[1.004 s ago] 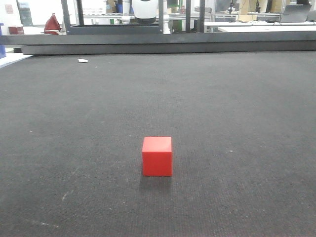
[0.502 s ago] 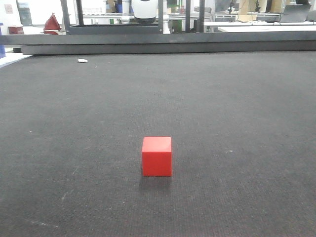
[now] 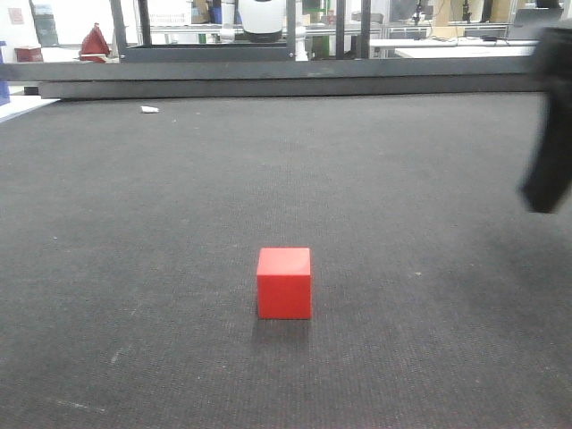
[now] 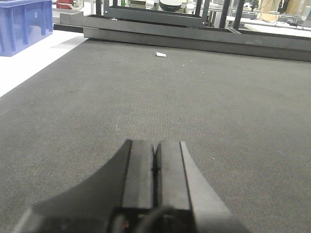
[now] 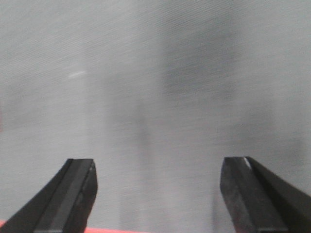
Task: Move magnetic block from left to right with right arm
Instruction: 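Lower the open right gripper over the red cube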
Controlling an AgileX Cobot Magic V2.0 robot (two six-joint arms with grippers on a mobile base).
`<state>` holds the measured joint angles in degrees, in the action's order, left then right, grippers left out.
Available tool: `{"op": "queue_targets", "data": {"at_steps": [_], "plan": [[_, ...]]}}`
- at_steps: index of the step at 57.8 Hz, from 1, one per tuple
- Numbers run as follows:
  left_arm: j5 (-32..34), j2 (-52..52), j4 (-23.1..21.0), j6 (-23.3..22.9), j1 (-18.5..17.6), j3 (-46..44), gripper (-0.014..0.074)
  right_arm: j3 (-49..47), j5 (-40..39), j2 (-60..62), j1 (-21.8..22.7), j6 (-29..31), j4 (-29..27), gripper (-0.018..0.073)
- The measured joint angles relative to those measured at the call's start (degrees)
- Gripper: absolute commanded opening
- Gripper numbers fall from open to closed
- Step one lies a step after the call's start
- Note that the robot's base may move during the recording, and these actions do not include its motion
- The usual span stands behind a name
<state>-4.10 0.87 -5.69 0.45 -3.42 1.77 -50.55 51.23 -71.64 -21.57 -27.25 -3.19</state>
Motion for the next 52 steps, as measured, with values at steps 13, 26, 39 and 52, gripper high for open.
{"op": "queue_targets", "data": {"at_steps": [13,26,39,52], "plan": [[0.0,0.0,0.0,0.0,0.0,0.0,-0.0126,-9.82,4.05,-11.19,-9.54,-7.93,1.25,0.0623],[0.0,0.0,0.0,0.0,0.0,0.0,-0.0126,-19.54,7.6,-20.73,-16.73,-14.02,4.55,0.0623],[0.0,0.0,0.0,0.0,0.0,0.0,-0.0126,-27.18,9.57,-27.34,-21.11,-16.5,5.05,0.0623],[0.0,0.0,0.0,0.0,0.0,0.0,-0.0126,-31.45,9.96,-31.94,-23.3,-19.77,5.15,0.0623]]}}
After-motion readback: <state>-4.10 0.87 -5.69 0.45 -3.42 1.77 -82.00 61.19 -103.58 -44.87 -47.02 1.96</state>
